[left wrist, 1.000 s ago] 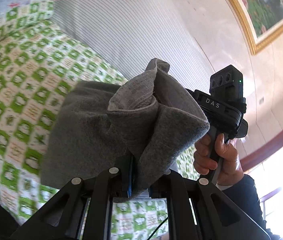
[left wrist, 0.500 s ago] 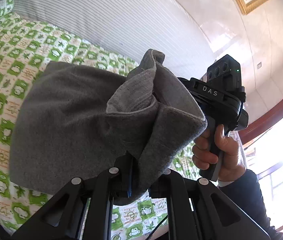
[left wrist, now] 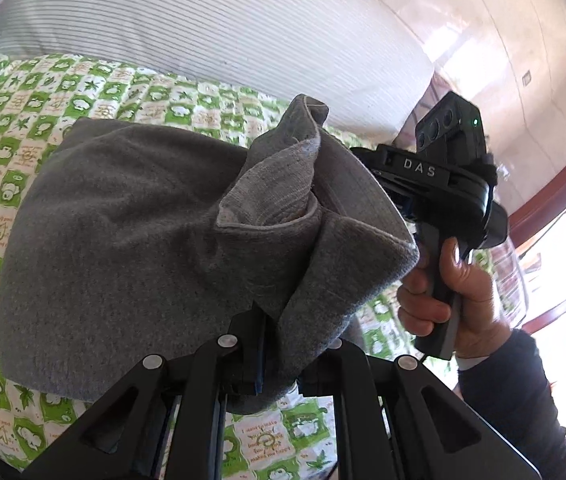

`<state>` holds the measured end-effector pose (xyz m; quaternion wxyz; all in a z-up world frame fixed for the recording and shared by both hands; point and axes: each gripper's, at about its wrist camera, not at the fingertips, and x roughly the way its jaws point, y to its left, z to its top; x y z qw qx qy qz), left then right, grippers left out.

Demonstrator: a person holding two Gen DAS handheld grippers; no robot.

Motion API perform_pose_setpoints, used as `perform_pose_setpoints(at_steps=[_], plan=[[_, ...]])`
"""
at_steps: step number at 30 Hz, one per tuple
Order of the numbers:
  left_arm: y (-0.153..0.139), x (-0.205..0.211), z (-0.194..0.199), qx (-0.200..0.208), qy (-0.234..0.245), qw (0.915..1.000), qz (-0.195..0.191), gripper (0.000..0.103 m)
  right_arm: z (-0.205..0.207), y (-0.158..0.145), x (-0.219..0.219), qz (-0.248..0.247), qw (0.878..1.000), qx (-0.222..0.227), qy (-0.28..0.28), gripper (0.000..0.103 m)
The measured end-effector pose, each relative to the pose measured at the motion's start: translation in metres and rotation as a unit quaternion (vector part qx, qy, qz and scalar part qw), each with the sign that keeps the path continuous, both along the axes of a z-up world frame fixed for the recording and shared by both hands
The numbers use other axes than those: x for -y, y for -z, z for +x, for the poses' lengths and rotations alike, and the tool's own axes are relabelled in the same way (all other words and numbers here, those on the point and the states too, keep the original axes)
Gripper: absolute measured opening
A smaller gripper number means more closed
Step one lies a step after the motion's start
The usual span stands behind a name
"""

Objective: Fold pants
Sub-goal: 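Lift the bundle edge with both grippers and fold it over the bundle, then lower the folded bundle onto the sheet and open both grippers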

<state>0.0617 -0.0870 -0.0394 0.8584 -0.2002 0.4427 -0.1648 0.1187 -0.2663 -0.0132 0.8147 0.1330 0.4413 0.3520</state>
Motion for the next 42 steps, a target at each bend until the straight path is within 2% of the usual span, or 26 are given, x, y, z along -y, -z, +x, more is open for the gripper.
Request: perform_pose_setpoints(at_steps=[13,15,17,20,24,28,32,37,42], plan=[[0.017,0.027,0.013,-0.006,0.024,0.9991,0.035,0.011,-0.004,0.019,0.042,-0.004,0.998,-0.017,0.054,0.005],[0.016,0.031,0.01,-0.009,0.034,0.9986,0.041,0.018,-0.006,0.02,0.045,-0.008,0.998,-0.02,0.061,0.005],[0.014,0.034,0.006,-0.009,0.046,0.9982,0.036,0.038,-0.008,0.023,0.052,-0.01,0.996,-0.034,0.081,0.009],[0.008,0.037,-0.001,-0.003,0.064,0.9974,0.033,0.051,-0.016,0.023,0.063,-0.017,0.994,-0.038,0.105,0.01],[-0.001,0.033,-0.016,0.006,0.085,0.996,0.024,0.055,-0.032,0.016,0.076,-0.024,0.99,-0.034,0.135,0.01],[-0.006,0.011,-0.031,0.005,0.083,0.9964,0.015,0.056,-0.056,0.0,0.079,-0.035,0.987,-0.01,0.159,0.01],[-0.008,-0.016,-0.038,0.002,0.061,0.9981,-0.001,0.058,-0.084,-0.017,0.067,-0.047,0.986,0.023,0.161,0.01],[-0.011,-0.054,-0.036,0.005,0.021,0.9997,0.011,0.059,-0.111,-0.036,0.031,-0.073,0.985,0.068,0.144,0.01],[-0.008,-0.084,-0.02,-0.001,-0.011,0.9998,0.017,0.059,-0.112,-0.043,-0.015,-0.089,0.986,0.085,0.113,0.011]])
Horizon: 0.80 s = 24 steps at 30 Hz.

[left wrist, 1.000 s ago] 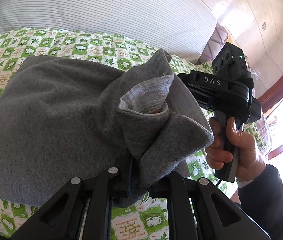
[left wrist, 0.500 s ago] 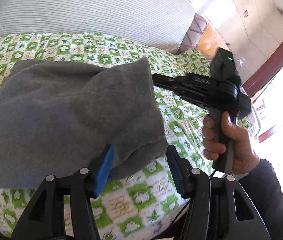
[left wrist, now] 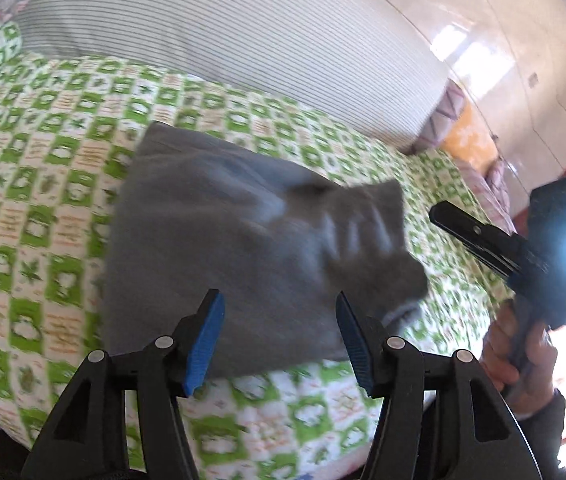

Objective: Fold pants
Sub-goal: 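Lower the folded bundle onto the sheet and open both grippers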

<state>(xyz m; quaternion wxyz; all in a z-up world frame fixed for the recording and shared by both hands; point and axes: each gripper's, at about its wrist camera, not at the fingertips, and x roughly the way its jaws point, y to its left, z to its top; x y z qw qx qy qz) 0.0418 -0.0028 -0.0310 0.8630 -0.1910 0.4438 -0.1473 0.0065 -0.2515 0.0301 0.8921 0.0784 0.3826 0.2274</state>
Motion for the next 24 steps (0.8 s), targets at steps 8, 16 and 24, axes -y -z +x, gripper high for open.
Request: perform_pose_setpoints(at_steps=[8,16,24], plan=[[0.011,-0.027,0.028,-0.027,-0.018,0.9991,0.026,0.061,0.02,0.029,-0.044,-0.056,0.998,-0.008,-0.01,0.054],[0.038,-0.024,0.03,-0.05,-0.004,0.9981,0.035,0.062,-0.008,0.08,-0.009,-0.199,0.979,-0.037,0.028,0.054],[0.044,-0.011,0.028,-0.051,0.012,0.9959,0.074,0.068,-0.02,0.091,0.019,-0.154,0.984,-0.048,0.068,0.07]])
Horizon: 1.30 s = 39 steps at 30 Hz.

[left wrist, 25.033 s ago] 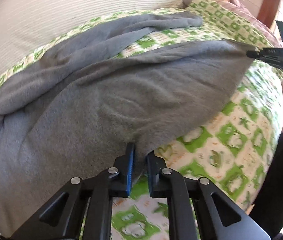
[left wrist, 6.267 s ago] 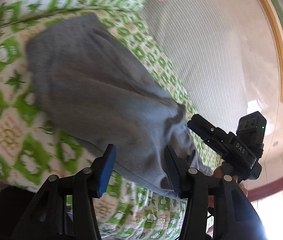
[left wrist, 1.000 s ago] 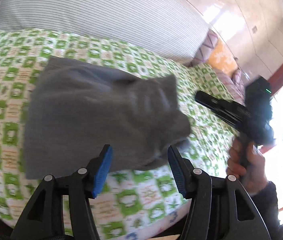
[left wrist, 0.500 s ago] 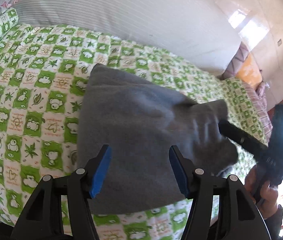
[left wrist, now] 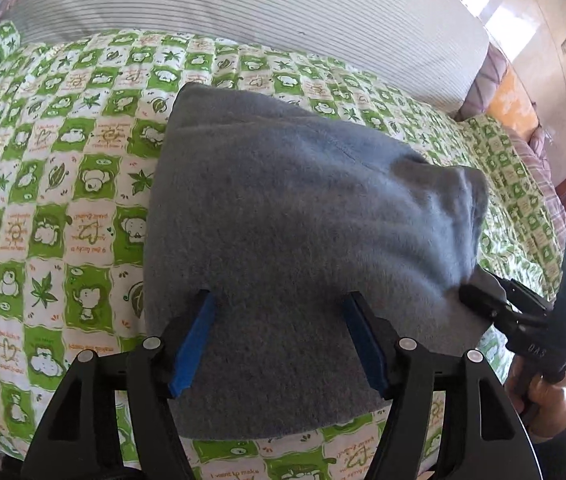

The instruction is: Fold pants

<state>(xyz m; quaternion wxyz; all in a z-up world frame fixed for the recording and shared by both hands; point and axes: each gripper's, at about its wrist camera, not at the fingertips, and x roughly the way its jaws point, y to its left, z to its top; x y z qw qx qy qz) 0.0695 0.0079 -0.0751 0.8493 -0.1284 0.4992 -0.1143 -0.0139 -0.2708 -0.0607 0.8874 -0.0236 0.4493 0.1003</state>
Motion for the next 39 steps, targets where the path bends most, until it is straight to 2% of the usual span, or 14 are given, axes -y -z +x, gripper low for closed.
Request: perform_pose_setpoints(at_steps=[8,11,15,21,30,39], plan=[[-0.014,-0.021,0.002,0.012,-0.021,0.9997,-0.001,0.069,0.007,-0.022,0.01,0.07,0.997,0.009,0.034,0.071],[-0.013,-0.028,0.006,0.012,-0.029,0.9995,0.008,0.069,0.015,-0.023,0.016,0.078,0.995,0.007,0.061,0.071],[-0.005,-0.037,0.011,-0.003,-0.039,0.9992,0.002,0.069,0.024,-0.019,0.02,0.098,0.992,-0.007,0.079,0.071],[0.004,-0.045,0.015,-0.015,-0.043,0.9988,-0.014,0.07,0.03,-0.008,0.018,0.11,0.991,-0.021,0.075,0.073],[0.024,-0.049,0.03,-0.045,-0.054,0.9963,-0.049,0.078,0.038,-0.004,0.016,0.124,0.99,-0.022,0.061,0.078],[0.035,-0.051,0.038,-0.056,-0.057,0.9943,-0.071,0.082,0.045,0.007,0.02,0.152,0.987,-0.026,0.05,0.08]])
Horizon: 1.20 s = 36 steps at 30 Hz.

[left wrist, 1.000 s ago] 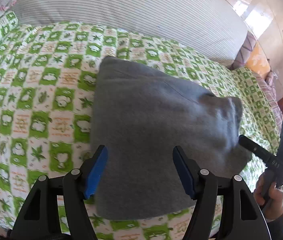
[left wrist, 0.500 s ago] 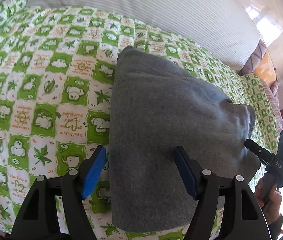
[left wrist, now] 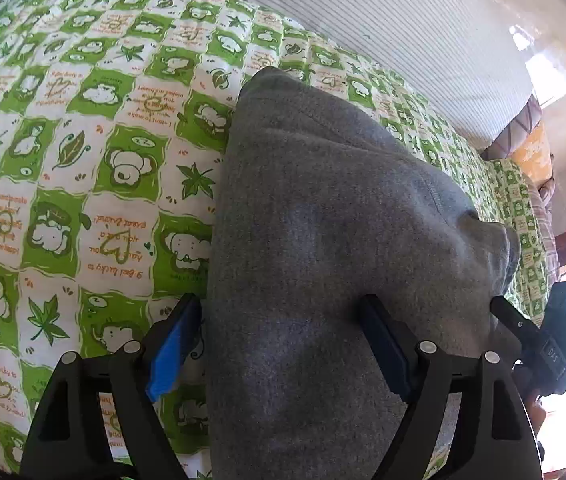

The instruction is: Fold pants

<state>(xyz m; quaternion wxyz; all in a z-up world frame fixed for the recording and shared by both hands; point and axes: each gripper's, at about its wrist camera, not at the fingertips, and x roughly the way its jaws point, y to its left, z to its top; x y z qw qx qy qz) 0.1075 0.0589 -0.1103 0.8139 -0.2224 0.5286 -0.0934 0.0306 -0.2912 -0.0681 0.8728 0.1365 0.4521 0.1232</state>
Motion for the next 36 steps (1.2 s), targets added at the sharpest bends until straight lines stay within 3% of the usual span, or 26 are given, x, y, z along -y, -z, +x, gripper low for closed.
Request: perform_pose_setpoints(at_steps=[9,15,21,24,27,29,36], plan=[[-0.001,-0.012,-0.004,0.004,-0.002,0.9994,-0.034,0.083,0.0,0.009,0.005,0.049,0.999,0.003,-0.003,0.081],[0.002,0.002,0.008,0.009,0.012,0.9997,-0.02,0.083,-0.002,0.011,0.008,0.056,0.998,0.006,-0.003,0.082],[0.015,-0.005,0.008,0.003,-0.002,0.9977,-0.068,0.085,0.0,0.014,0.006,0.06,0.998,0.009,-0.005,0.082],[0.013,-0.004,0.002,0.014,-0.002,0.9974,-0.07,0.076,0.001,0.014,0.005,0.062,0.998,0.01,-0.005,0.082],[0.006,0.003,-0.002,0.028,0.007,0.9977,-0.062,0.058,0.0,0.014,0.003,0.059,0.998,0.012,-0.008,0.08],[-0.002,0.008,-0.004,0.038,0.011,0.9979,-0.051,0.043,0.001,0.015,0.001,0.054,0.998,0.012,-0.012,0.073],[-0.024,0.02,-0.01,0.061,0.007,0.998,-0.017,0.021,-0.004,0.008,-0.008,0.036,0.999,0.028,-0.024,0.049]])
